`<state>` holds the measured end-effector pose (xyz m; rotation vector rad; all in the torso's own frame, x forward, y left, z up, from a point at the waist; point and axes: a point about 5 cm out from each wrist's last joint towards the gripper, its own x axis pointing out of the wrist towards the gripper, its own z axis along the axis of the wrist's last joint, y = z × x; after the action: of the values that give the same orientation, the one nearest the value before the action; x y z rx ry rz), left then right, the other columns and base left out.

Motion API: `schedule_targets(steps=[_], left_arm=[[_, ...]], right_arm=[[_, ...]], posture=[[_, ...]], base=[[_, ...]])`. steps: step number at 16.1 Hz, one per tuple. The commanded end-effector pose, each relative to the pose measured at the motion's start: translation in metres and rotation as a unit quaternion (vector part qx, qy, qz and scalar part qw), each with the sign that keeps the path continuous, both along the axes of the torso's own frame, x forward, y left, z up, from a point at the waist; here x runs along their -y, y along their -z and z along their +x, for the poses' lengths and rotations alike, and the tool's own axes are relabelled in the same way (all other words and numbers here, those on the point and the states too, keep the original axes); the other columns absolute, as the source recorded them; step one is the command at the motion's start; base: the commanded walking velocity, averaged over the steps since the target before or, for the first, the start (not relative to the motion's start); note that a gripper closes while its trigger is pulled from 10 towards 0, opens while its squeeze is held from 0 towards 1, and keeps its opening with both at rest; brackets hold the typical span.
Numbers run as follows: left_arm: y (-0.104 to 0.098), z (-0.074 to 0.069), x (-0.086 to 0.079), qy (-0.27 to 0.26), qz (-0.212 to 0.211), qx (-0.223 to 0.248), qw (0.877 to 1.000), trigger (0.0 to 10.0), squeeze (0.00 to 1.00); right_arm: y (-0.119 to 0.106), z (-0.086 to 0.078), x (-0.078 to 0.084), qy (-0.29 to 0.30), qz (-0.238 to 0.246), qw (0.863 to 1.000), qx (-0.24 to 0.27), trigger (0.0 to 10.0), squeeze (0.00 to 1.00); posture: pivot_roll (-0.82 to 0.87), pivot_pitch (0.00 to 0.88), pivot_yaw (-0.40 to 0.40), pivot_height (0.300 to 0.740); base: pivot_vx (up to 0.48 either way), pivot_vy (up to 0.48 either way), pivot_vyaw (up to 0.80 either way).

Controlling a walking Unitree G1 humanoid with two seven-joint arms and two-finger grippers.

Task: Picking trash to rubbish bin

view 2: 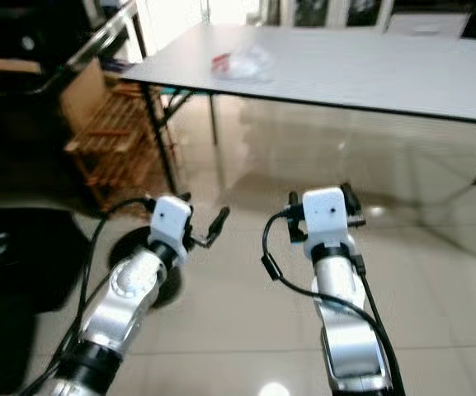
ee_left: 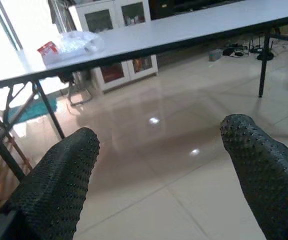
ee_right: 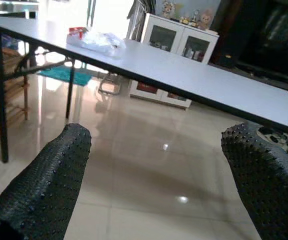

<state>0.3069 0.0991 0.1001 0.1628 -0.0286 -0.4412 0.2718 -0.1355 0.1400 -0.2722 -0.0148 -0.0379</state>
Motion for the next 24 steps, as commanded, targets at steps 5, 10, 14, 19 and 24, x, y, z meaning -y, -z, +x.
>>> schedule_targets(steps=[5, 10, 14, 19, 24], left_arm=[[0.0023, 0.0028, -0.0038, -0.008, 0.004, -0.005, 1.000, 10.0, 0.00], [0.0018, 0.0037, -0.0034, -0.008, 0.005, -0.003, 1.000, 10.0, 0.00], [0.0013, 0.0050, -0.0027, -0.009, 0.000, 0.000, 1.000, 10.0, 0.00], [0.0002, 0.0058, -0.0030, -0.004, 0.002, 0.004, 1.000, 10.0, 0.00], [0.0009, 0.0045, -0.0026, -0.003, 0.005, 0.005, 1.000, 10.0, 0.00]], right_arm=[[-0.0039, 0.0012, -0.0035, -0.008, -0.001, 1.000, 0.007, 10.0, 0.48], [-0.0039, 0.0018, -0.0048, -0.007, -0.003, 1.000, 0.009, 10.0, 0.48], [-0.0038, 0.0021, -0.0044, -0.008, -0.005, 1.000, 0.009, 10.0, 0.48], [-0.0041, 0.0032, -0.0046, -0.009, -0.008, 1.000, 0.010, 10.0, 0.47], [-0.0024, 0.0035, -0.0067, -0.012, -0.006, 1.000, 0.008, 10.0, 0.47]], posture=[[-0.07, 0.044, 0.058, 0.740], [-0.07, 0.043, 0.060, 0.740], [-0.07, 0.043, 0.060, 0.740], [-0.08, 0.041, 0.059, 0.740], [-0.07, 0.044, 0.057, 0.740]], base=[[0.000, -0.466, 0.00], [0.000, -0.465, 0.00], [0.000, -0.308, 0.00], [0.226, 0.000, 0.00], [0.480, 0.000, 0.00]])
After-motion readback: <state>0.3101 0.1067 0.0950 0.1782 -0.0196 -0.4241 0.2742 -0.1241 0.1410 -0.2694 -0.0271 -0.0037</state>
